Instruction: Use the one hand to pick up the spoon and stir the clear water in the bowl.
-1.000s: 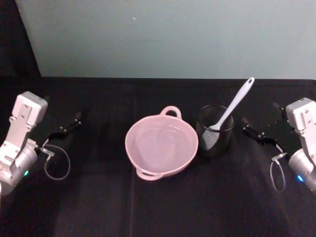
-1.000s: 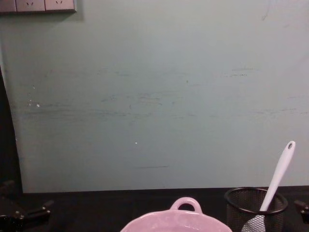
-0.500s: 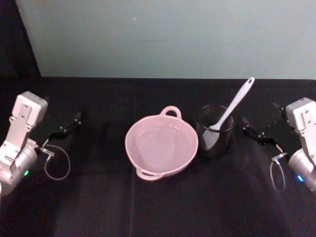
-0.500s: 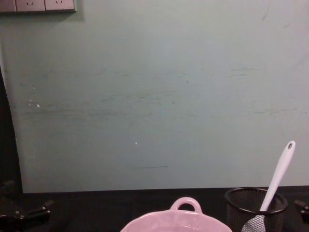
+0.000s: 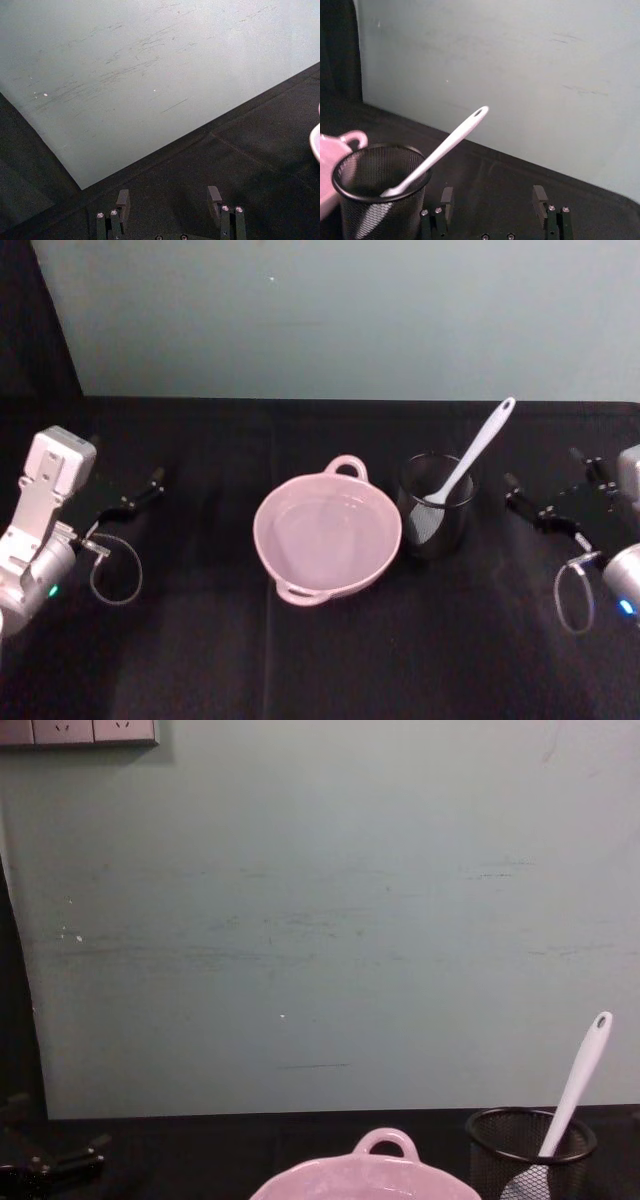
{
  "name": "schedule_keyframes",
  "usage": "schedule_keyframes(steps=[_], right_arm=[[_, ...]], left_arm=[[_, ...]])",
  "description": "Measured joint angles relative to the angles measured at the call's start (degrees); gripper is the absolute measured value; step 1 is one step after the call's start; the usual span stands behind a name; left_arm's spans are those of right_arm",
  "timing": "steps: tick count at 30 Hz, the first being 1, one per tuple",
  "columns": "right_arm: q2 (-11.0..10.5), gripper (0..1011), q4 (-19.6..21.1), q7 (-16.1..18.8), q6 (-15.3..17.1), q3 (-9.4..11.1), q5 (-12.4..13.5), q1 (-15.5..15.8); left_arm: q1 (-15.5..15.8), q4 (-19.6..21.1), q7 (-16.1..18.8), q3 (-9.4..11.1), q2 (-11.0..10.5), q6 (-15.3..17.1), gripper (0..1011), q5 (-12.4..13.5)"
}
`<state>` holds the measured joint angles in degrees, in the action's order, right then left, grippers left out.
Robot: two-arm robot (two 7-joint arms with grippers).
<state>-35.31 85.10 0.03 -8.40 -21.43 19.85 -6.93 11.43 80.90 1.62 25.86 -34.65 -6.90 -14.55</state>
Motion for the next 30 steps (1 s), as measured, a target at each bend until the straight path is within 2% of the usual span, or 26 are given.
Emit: schedule_keyframes(steps=[2,5,7,8,10,11,14,15,18,20,23,24,30], right_arm=[[-0.18,1002,1.42,0.54,-0.19,1.41,2.05,1.52],[-0.29,1003,4.47,2.99,-0.47,4.68,8.16,4.84],[-0.15,1002,5.31,4.54,-0.42,5.80,10.91,5.77],[0.19,1003,5.72,6.14,0.02,6.60,13.56,6.27],[0.74,1003,5.86,8.05,0.89,7.29,16.47,6.44],[1.39,1003,5.67,10.22,2.21,7.70,19.46,6.21],[2.37,1003,4.58,13.30,4.42,7.83,22.94,5.18],[3.34,1002,3.30,15.32,6.23,7.74,25.26,3.94],[5.17,1002,0.80,17.70,8.59,7.55,28.13,1.66],[7.84,1003,-2.74,19.80,10.96,7.53,31.30,-1.51],[9.60,1003,-5.06,20.63,12.00,7.55,33.32,-3.55],[10.62,1003,-6.40,21.05,12.60,7.68,34.84,-4.71],[12.66,1002,-9.43,21.50,15.03,8.13,39.45,-7.57]], left_arm=[[0.00,0.00,0.00,0.00,0.00,0.00,1011,0.00],[0.00,0.00,0.00,0.00,0.00,0.00,1011,0.00],[0.00,0.00,0.00,0.00,0.00,0.00,1011,0.00],[0.00,0.00,0.00,0.00,0.00,0.00,1011,0.00],[0.00,0.00,0.00,0.00,0.00,0.00,1011,0.00],[0.00,0.00,0.00,0.00,0.00,0.00,1011,0.00],[0.00,0.00,0.00,0.00,0.00,0.00,1011,0.00],[0.00,0.00,0.00,0.00,0.00,0.00,1011,0.00],[0.00,0.00,0.00,0.00,0.00,0.00,1011,0.00],[0.00,0.00,0.00,0.00,0.00,0.00,1011,0.00],[0.00,0.00,0.00,0.00,0.00,0.00,1011,0.00],[0.00,0.00,0.00,0.00,0.00,0.00,1011,0.00],[0.00,0.00,0.00,0.00,0.00,0.00,1011,0.00]])
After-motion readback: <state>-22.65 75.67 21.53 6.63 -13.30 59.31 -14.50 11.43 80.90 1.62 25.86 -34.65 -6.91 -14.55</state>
